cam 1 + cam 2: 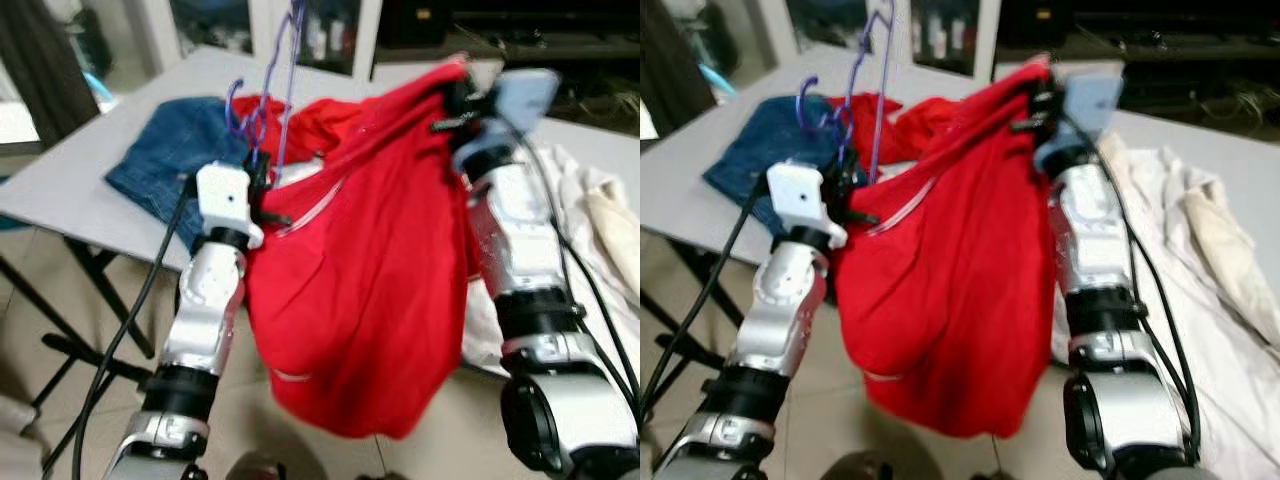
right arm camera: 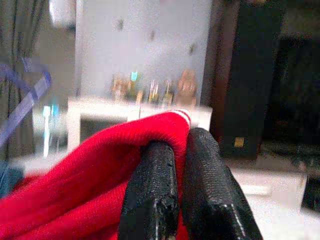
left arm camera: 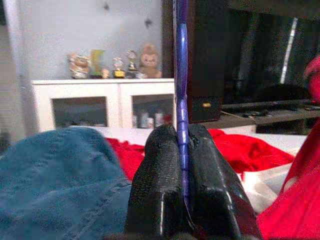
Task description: Hang hanger
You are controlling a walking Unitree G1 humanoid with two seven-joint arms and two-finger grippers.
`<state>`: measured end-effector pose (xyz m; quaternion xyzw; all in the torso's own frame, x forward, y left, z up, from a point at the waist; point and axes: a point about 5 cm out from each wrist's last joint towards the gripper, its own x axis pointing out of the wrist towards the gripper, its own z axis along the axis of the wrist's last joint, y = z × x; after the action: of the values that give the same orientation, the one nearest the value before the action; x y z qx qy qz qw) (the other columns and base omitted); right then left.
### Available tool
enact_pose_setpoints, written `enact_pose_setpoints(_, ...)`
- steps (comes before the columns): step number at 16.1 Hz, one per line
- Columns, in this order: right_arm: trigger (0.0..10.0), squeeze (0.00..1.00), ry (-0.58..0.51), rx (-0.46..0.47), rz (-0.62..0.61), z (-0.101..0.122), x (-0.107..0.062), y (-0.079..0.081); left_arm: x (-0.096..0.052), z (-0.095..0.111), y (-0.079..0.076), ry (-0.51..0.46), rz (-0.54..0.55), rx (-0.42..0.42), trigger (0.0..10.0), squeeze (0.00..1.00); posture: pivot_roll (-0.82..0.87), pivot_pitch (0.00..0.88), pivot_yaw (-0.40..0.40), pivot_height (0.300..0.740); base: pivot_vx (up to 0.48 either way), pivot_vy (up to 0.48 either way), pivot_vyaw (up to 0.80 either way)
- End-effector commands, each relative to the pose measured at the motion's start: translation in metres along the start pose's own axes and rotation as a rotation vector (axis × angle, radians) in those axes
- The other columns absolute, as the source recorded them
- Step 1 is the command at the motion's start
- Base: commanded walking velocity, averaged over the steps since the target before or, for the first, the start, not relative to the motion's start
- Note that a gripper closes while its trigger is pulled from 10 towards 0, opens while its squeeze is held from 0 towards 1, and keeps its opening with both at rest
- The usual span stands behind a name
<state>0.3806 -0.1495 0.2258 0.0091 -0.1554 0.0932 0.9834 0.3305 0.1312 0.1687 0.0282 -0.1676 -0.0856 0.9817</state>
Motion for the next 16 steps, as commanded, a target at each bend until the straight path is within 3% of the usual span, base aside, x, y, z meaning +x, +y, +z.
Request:
enact_pose_setpoints(1, 0.0, 0.0, 0.061, -0.021, -0.04, -0.006, 0.001, -0.008, -0.001, -0.003, 0.002, 0.018, 0.007, 0.007, 10.0, 0.0, 0.25, 0.008, -0.023, 0.74, 0.0, 0.0, 0.0)
enact_pose_setpoints(8, 0.0, 0.0, 0.12, -0.014, 0.01, -0.019, 0.001, 0.004, 0.008, 0.005, 0.004, 0.003, -0.047, 0.052, 10.0, 0.0, 0.25, 0.002, -0.021, 0.74, 0.0, 0.0, 0.0)
enact_pose_setpoints(10, 0.0, 0.0, 0.14, -0.038, 0.044, -0.024, -0.002, 0.009, 0.014, 0.009, 0.005, 0.001, -0.142, 0.095, 10.0, 0.0, 0.25, 0.001, -0.021, 0.74, 0.0, 0.0, 0.0)
enact_pose_setpoints(11, 0.0, 0.0, 0.139, -0.063, 0.064, -0.025, -0.003, 0.013, 0.015, 0.007, 0.003, 0.027, -0.209, 0.121, 10.0, 0.0, 0.25, 0.001, -0.021, 0.74, 0.0, 0.0, 0.0)
enact_pose_setpoints(13, 0.0, 0.0, 0.152, -0.166, 0.114, -0.029, -0.005, 0.018, 0.017, -0.006, 0.006, 0.131, -0.305, 0.276, 10.0, 0.0, 0.25, 0.0, -0.02, 0.74, 0.0, 0.0, 0.0)
enact_pose_setpoints(16, 0.0, 0.0, 0.18, -0.219, 0.126, -0.034, -0.008, 0.016, 0.021, -0.007, 0.011, 0.157, -0.295, 0.332, 10.0, 0.0, 0.24, 0.001, -0.02, 0.74, 0.0, 0.0, 0.0)
